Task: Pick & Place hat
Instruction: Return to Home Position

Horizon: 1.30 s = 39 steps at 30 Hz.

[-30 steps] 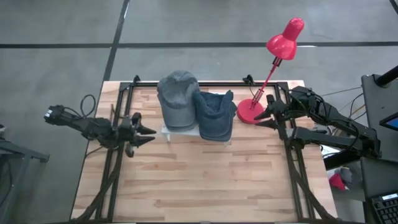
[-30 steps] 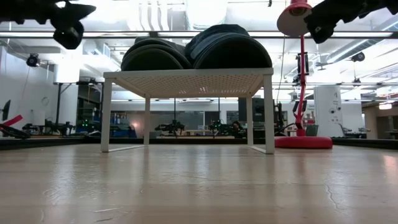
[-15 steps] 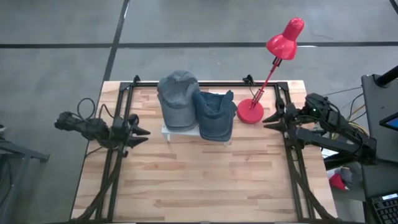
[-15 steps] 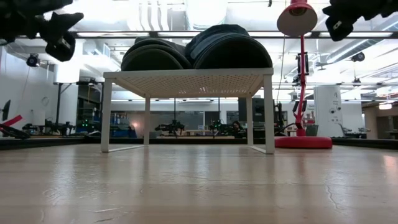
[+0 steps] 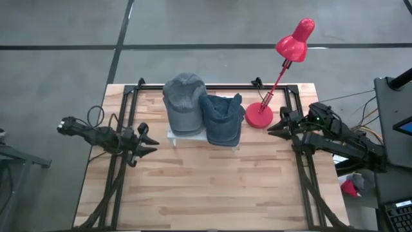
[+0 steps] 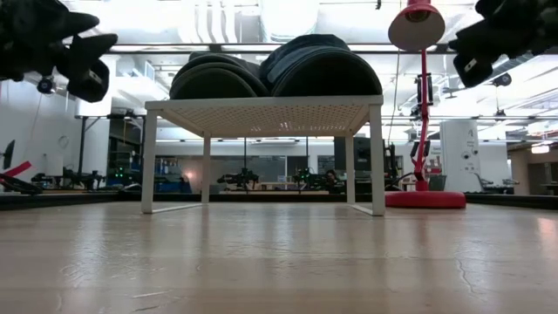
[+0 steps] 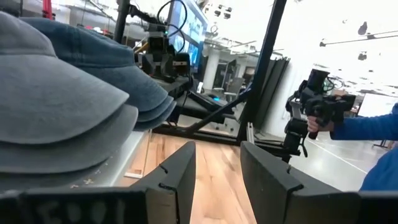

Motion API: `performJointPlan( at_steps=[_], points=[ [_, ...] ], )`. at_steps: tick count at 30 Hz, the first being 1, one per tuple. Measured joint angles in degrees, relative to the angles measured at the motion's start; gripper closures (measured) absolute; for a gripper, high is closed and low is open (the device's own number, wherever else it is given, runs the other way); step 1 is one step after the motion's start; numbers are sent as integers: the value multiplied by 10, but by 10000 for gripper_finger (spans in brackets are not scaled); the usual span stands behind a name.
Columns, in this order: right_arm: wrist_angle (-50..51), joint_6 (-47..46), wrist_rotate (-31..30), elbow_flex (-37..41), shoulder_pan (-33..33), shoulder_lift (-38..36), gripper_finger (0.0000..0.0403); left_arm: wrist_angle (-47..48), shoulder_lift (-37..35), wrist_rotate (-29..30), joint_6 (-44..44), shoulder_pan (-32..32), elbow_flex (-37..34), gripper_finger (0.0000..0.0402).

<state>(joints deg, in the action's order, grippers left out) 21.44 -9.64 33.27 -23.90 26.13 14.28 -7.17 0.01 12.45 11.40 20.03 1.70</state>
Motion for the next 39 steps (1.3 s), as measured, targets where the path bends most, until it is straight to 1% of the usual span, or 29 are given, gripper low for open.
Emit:
performJointPlan(
  at_steps=[5,8,10,13,15,18,23,27,32,39],
  points=[
    [-53,-21,26,38,0,-25,334,-2,0,0,4,0,-12,273],
    [-88,-63,26,55,0,-41,330,1,0,-1,-9,0,-12,273],
    [-93,-85,26,61,0,-47,327,1,0,0,-12,0,-12,273],
    [-94,-90,26,64,0,-56,322,1,0,-1,-13,0,-12,273],
    [-97,-88,26,65,0,-60,319,3,0,-5,-13,0,-12,273],
    [-103,-59,23,65,0,-64,315,12,0,-7,-12,0,-12,273],
    [-104,-29,-30,72,0,-63,312,35,0,-7,0,0,-13,273],
    [-114,-19,-33,87,0,-67,316,35,0,-7,-6,0,-13,273],
    [-159,-4,-33,123,0,-68,326,35,0,-6,-17,0,-13,273],
    [-250,-7,-35,193,0,-68,335,38,0,-7,-18,0,-13,273]
  ],
)
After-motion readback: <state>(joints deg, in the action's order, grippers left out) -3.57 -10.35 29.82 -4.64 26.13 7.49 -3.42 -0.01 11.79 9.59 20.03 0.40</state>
